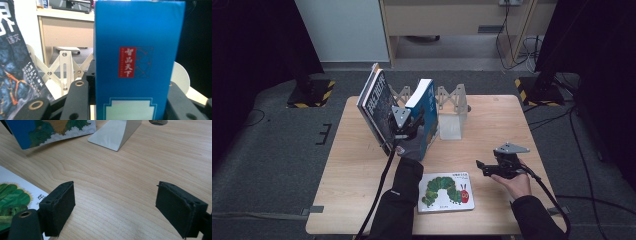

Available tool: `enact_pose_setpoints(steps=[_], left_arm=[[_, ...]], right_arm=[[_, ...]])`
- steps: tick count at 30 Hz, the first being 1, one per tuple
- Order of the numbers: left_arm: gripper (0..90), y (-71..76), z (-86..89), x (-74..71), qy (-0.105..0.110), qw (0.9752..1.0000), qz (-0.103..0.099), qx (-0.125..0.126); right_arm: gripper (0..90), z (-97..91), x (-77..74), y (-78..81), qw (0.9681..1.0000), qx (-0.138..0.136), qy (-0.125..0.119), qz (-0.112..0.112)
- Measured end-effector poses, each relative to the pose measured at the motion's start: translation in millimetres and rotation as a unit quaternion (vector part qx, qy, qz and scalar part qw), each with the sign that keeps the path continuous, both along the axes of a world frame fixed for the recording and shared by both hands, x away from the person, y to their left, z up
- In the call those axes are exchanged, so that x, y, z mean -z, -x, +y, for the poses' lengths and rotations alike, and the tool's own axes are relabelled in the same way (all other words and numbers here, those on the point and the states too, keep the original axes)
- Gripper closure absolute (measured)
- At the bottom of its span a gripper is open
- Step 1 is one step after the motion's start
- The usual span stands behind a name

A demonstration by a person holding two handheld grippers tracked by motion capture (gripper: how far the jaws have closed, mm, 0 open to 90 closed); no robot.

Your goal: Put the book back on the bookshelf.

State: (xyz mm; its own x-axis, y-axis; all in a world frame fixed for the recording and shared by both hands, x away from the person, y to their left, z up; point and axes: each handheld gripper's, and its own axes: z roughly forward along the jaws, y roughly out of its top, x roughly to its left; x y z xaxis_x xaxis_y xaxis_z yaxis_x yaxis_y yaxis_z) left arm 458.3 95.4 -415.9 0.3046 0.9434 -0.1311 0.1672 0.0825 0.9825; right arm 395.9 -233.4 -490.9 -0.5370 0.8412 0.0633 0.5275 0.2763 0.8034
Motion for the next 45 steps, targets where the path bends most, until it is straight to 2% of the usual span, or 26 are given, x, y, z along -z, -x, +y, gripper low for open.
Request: enact_pose_setpoints(steps=[10, 16, 22, 26, 30, 34, 35, 40, 45], left_arm=[[61.2, -8.8, 3.8, -2.8, -0.011, 0.9999, 0.004, -0.01], [61.4, -21.6, -2.2, -17.8, -0.011, 0.9998, 0.012, 0.008], [61.4, -28.2, -3.8, -26.4, -0.011, 0.9999, 0.009, -0.004], [61.3, -37.7, -1.1, -29.8, -0.005, 0.9998, 0.01, -0.017], [61.2, -45.1, -4.2, -31.0, -0.003, 0.9998, 0.005, -0.017], [61.2, -51.8, -7.5, -26.9, 0.016, 0.9997, 0.011, -0.014], [61.2, -52.4, -8.4, -25.8, 0.018, 0.9997, 0.013, -0.014], [61.1, -52.3, -19.6, -25.8, -0.002, 0.9999, 0.005, -0.016], [60.7, -43.9, -24.5, -20.6, -0.007, 0.9999, -0.008, -0.007]], right_arm=[[16.3, -0.6, 0.2, -1.3, 1.0, -0.001, 0.001, -0.004], [16.5, -1.0, -0.2, -1.6, 1.0, 0.0, -0.001, -0.003], [16.5, -2.2, -2.0, -0.7, 0.9999, 0.001, -0.004, -0.009], [16.5, -2.9, -1.8, -1.2, 0.9999, 0.0, -0.004, -0.01], [16.5, -2.7, -1.2, -1.8, 1.0, 0.0, -0.005, -0.008], [16.5, -3.0, -0.4, -1.5, 1.0, -0.002, -0.001, -0.01], [16.5, -2.9, -0.7, -1.1, 0.9999, -0.001, -0.003, -0.011], [16.6, -4.8, -1.4, -0.6, 0.9999, 0.001, -0.005, -0.012], [16.6, -5.4, -2.1, -0.2, 0.9999, 0.003, -0.005, -0.013]])
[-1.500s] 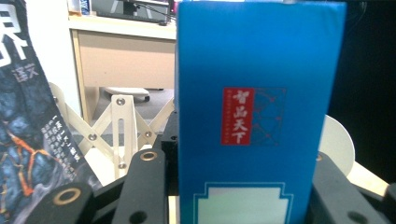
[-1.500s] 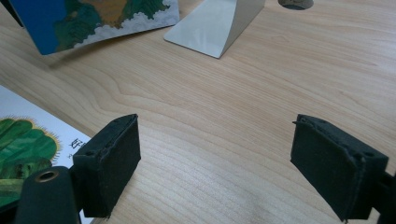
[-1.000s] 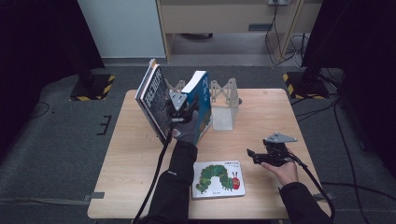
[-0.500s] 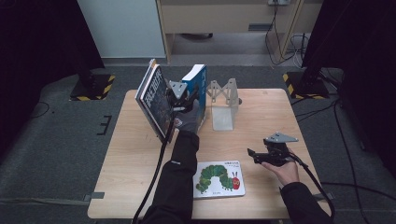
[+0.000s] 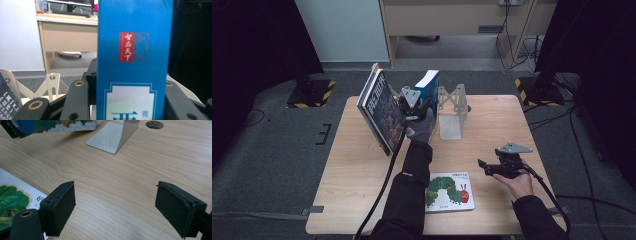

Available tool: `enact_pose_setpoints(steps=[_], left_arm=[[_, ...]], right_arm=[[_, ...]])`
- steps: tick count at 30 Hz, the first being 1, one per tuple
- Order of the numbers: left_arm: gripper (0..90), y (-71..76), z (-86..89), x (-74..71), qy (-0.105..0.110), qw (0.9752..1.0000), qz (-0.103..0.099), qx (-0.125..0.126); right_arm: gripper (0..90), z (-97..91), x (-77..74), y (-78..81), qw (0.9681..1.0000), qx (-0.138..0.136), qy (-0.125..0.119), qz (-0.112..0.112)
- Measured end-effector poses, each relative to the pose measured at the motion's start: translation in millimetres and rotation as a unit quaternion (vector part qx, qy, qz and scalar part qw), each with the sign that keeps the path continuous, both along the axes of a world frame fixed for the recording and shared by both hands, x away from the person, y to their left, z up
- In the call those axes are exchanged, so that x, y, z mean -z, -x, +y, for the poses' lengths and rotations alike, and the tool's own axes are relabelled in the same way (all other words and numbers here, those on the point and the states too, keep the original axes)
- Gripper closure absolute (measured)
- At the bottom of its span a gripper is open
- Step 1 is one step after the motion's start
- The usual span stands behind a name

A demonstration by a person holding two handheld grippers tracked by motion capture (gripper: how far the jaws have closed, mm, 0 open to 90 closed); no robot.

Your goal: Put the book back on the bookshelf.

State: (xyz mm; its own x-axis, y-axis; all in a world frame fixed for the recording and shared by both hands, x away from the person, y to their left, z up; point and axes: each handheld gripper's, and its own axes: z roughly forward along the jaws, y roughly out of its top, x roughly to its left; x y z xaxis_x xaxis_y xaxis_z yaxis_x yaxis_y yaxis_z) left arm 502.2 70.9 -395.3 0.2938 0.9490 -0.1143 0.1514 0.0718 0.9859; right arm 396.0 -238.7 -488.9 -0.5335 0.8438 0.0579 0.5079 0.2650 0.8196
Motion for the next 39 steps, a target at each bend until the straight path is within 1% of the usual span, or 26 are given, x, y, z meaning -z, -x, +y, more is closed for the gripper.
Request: enact_pose_setpoints(steps=[2, 5, 7, 11, 13, 17, 19, 23, 24, 25, 26, 28, 31, 33, 34, 36, 39], left_arm=[[60.6, 4.2, -0.7, 2.4, -0.002, 1.0, -0.004, 0.003], [60.1, 13.5, -1.9, 5.6, -0.013, 0.9998, -0.008, 0.011], [60.1, 18.6, -1.1, 7.2, -0.01, 0.9998, -0.009, 0.015], [60.0, 31.4, 0.0, 11.6, -0.017, 0.9996, -0.012, 0.02], [59.9, 35.3, 1.4, 12.4, -0.02, 0.9995, -0.011, 0.022], [59.8, 42.0, 4.6, 14.2, -0.027, 0.9993, -0.007, 0.025], [59.7, 45.4, 7.0, 15.7, -0.021, 0.9994, -0.004, 0.027], [59.5, 54.5, 9.9, 21.6, -0.029, 0.999, 0.0, 0.033], [59.3, 55.7, 10.5, 22.7, -0.029, 0.999, 0.002, 0.034], [59.3, 56.6, 11.3, 24.2, -0.028, 0.9989, -0.004, 0.036], [59.3, 56.7, 11.6, 24.2, -0.027, 0.9989, -0.003, 0.037], [59.2, 56.9, 10.9, 23.4, -0.032, 0.9989, 0.0, 0.036], [59.1, 57.2, 12.0, 25.1, -0.033, 0.9987, -0.007, 0.038], [58.7, 58.1, 14.6, 26.6, -0.035, 0.9985, -0.007, 0.041], [58.7, 59.2, 16.3, 27.6, -0.04, 0.9983, -0.003, 0.043], [58.0, 61.1, 18.6, 29.2, -0.04, 0.998, -0.003, 0.049], [57.0, 67.3, 24.2, 32.2, -0.045, 0.997, -0.003, 0.064]], right_arm=[[16.6, -0.1, -0.3, 0.4, 1.0, -0.001, 0.001, 0.0], [16.6, 0.4, 0.1, 0.5, 1.0, 0.0, 0.001, 0.001], [16.6, 0.8, 0.3, 0.8, 1.0, 0.001, 0.002, 0.004], [16.6, 0.8, 0.6, 0.7, 1.0, 0.0, 0.005, 0.002], [16.7, 0.7, 1.1, 0.4, 1.0, -0.002, 0.008, 0.003], [16.7, 1.1, 1.2, 0.6, 1.0, -0.001, 0.008, 0.005], [16.7, 1.1, 1.3, 0.4, 1.0, -0.001, 0.008, 0.005], [16.8, 1.1, 1.2, 0.4, 0.9999, -0.001, 0.009, 0.007], [16.7, 1.1, 1.2, 0.4, 0.9999, 0.0, 0.009, 0.007], [16.8, 1.2, 1.3, 0.4, 0.9999, -0.001, 0.01, 0.007], [16.8, 1.4, 1.4, 0.5, 0.9999, -0.001, 0.01, 0.008], [16.8, 1.3, 1.5, 0.4, 0.9999, -0.001, 0.013, 0.007], [16.8, 1.1, 1.4, 0.3, 0.9999, -0.001, 0.012, 0.008], [16.8, 0.6, 1.2, 0.4, 0.9999, -0.001, 0.014, 0.006], [16.8, 0.7, 1.1, 0.5, 0.9999, -0.002, 0.013, 0.005], [16.8, 0.9, 1.3, 0.6, 0.9999, -0.002, 0.014, 0.008], [16.8, 1.6, 1.6, 0.9, 0.9999, -0.002, 0.015, 0.008]])
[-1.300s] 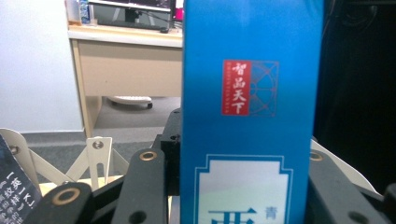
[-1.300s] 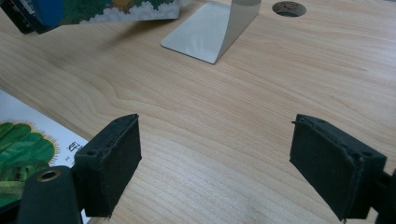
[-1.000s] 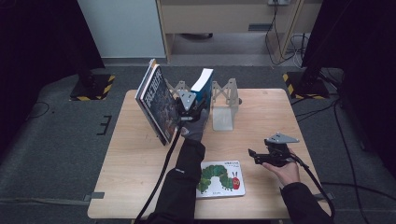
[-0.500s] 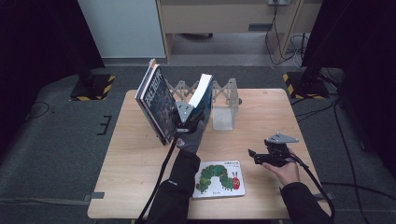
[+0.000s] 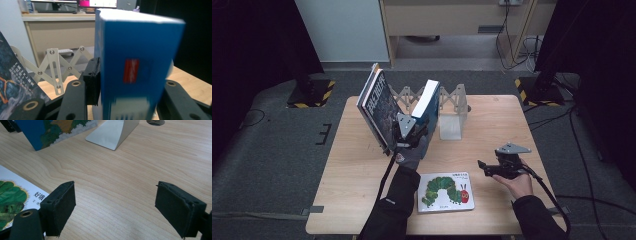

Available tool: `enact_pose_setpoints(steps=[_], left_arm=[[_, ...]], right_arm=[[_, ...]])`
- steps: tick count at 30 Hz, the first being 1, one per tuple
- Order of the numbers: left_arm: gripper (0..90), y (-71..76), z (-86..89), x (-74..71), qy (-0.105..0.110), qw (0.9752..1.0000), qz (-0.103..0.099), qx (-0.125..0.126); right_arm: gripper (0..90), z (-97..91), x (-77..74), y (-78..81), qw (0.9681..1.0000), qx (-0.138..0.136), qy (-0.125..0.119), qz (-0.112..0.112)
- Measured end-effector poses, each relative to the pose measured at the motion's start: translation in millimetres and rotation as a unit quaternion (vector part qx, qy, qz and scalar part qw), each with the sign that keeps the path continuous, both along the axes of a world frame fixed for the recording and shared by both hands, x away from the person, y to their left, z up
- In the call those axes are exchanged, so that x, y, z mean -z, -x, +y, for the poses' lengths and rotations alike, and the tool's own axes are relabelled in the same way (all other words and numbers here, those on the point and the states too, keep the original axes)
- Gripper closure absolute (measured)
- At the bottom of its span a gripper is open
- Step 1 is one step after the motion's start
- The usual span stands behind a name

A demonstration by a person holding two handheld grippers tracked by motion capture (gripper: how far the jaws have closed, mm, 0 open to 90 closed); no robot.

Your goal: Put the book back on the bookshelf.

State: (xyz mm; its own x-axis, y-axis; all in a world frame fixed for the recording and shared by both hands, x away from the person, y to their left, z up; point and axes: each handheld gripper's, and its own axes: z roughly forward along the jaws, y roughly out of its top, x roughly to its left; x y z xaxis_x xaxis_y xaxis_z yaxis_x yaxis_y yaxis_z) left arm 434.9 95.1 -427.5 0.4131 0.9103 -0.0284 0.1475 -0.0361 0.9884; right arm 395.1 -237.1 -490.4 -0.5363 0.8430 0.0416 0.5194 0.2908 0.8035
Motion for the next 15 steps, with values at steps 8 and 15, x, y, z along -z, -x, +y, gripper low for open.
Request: enact_pose_setpoints(steps=[8, 15], left_arm=[[57.5, 18.8, 12.7, 7.5, -0.005, 0.9997, 0.007, 0.022], [59.4, 23.3, 8.7, 10.9, 0.002, 1.0, 0.007, 0.0]], right_arm=[[16.8, 0.1, 0.3, 0.0, 1.0, 0.001, 0.002, 0.002], [16.8, 1.0, 0.5, -0.3, 1.0, 0.001, 0.002, 0.002]])
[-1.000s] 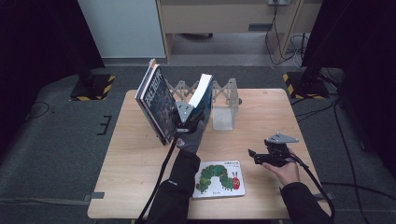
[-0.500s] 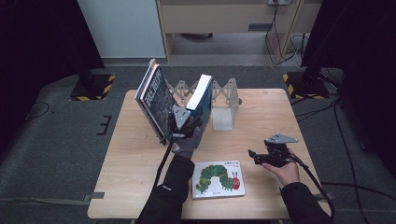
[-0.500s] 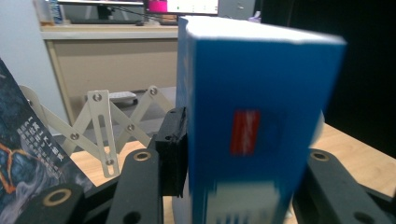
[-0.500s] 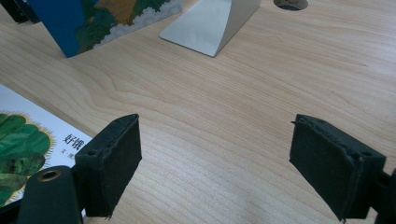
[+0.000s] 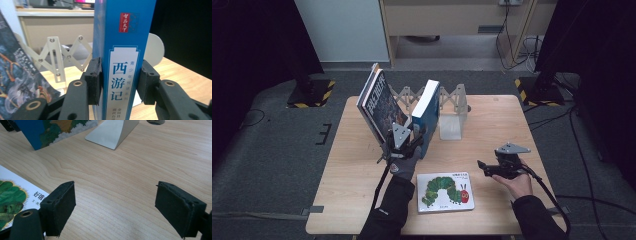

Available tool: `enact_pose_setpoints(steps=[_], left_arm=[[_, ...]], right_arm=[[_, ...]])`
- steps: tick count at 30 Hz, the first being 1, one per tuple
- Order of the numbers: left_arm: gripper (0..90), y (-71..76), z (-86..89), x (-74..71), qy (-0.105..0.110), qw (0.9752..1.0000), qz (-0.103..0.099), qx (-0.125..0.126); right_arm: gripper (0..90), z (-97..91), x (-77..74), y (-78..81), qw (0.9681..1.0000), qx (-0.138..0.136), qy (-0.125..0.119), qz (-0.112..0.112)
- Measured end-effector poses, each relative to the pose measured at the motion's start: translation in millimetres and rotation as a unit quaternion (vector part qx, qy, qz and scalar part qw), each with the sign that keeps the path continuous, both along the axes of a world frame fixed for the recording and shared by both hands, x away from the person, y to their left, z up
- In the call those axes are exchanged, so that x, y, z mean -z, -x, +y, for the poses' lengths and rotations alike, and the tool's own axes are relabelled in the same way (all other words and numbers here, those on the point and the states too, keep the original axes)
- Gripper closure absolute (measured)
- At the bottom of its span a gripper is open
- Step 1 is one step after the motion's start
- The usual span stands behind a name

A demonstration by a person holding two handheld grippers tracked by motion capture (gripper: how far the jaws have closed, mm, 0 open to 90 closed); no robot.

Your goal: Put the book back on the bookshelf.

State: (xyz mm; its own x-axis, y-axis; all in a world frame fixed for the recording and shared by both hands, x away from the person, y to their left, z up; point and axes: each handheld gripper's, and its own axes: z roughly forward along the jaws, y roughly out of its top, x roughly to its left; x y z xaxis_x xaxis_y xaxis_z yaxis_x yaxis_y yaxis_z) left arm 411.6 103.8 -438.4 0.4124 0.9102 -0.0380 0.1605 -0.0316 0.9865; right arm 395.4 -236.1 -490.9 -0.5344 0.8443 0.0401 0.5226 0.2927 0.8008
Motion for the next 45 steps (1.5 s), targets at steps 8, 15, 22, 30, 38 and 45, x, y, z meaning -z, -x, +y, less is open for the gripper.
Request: enact_pose_setpoints(steps=[8, 15, 22, 30, 38, 45], left_arm=[[61.3, -3.2, -15.2, 0.7, -0.01, 0.9992, -0.006, -0.039], [61.3, -8.9, -13.6, 0.0, -0.001, 0.9983, -0.001, -0.058], [61.2, -20.5, -12.3, -0.8, -0.001, 0.9979, 0.003, -0.065], [61.1, -34.9, -13.0, -2.6, 0.001, 0.9976, 0.012, -0.068], [60.7, -40.8, -24.0, -4.2, 0.0, 0.9979, 0.019, -0.062], [60.4, -44.3, -27.3, -4.6, 0.003, 0.9978, 0.022, -0.062]], right_arm=[[16.9, -0.2, 0.1, -0.7, 1.0, -0.001, -0.001, -0.001], [16.9, -0.3, 0.0, -0.7, 1.0, -0.002, -0.002, 0.0], [16.9, -0.7, 0.3, -1.5, 1.0, -0.002, -0.001, 0.0], [17.0, -0.6, 0.5, -1.8, 1.0, -0.002, -0.002, 0.001], [17.0, -0.7, 0.5, -1.8, 1.0, -0.003, -0.001, 0.002], [17.1, -0.5, 0.4, -1.8, 1.0, -0.003, -0.004, 0.002]])
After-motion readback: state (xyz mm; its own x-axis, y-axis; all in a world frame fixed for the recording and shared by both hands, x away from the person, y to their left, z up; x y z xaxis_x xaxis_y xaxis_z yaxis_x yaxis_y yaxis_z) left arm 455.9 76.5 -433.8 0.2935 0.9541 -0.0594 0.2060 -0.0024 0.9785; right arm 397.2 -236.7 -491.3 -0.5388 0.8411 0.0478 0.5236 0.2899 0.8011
